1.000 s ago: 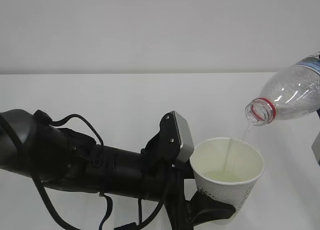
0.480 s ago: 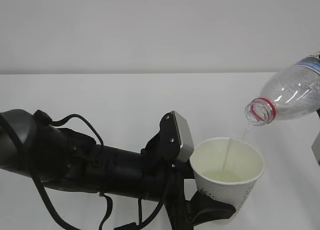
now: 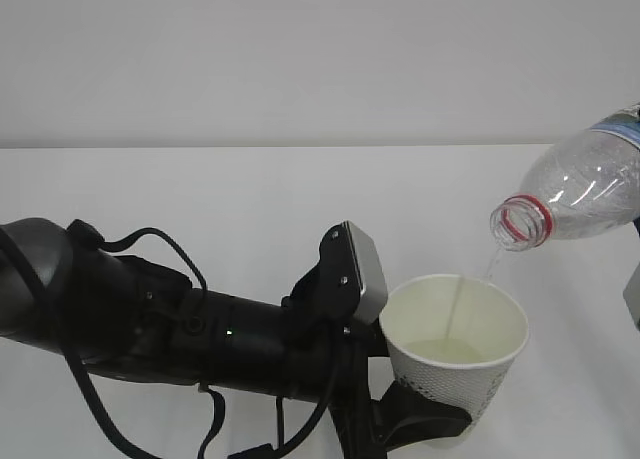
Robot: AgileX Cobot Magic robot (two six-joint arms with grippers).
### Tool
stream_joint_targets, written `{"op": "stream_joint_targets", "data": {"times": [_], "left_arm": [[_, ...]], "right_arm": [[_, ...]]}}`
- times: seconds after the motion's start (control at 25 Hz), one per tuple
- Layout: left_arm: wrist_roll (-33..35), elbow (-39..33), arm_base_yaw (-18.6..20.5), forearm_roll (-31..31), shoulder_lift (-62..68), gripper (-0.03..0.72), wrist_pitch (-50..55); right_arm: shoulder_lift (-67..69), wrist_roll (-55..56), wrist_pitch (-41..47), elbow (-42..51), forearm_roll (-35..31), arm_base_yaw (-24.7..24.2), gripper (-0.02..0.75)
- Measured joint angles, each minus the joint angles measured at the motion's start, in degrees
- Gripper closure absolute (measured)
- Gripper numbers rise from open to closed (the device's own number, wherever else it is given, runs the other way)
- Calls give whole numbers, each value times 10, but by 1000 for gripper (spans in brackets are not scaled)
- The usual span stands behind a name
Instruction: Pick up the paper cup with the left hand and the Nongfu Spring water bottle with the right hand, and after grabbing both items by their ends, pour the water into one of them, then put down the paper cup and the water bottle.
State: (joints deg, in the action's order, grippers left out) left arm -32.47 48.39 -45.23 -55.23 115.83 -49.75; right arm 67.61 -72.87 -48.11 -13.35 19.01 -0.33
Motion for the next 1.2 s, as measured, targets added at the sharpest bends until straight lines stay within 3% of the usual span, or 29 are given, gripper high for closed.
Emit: {"op": "stream_joint_targets", "data": {"times": [1.2], "left_arm": [[0,0,0,0,0,160,-1]], "right_arm": [[0,0,-4,0,-1,0,280]]}}
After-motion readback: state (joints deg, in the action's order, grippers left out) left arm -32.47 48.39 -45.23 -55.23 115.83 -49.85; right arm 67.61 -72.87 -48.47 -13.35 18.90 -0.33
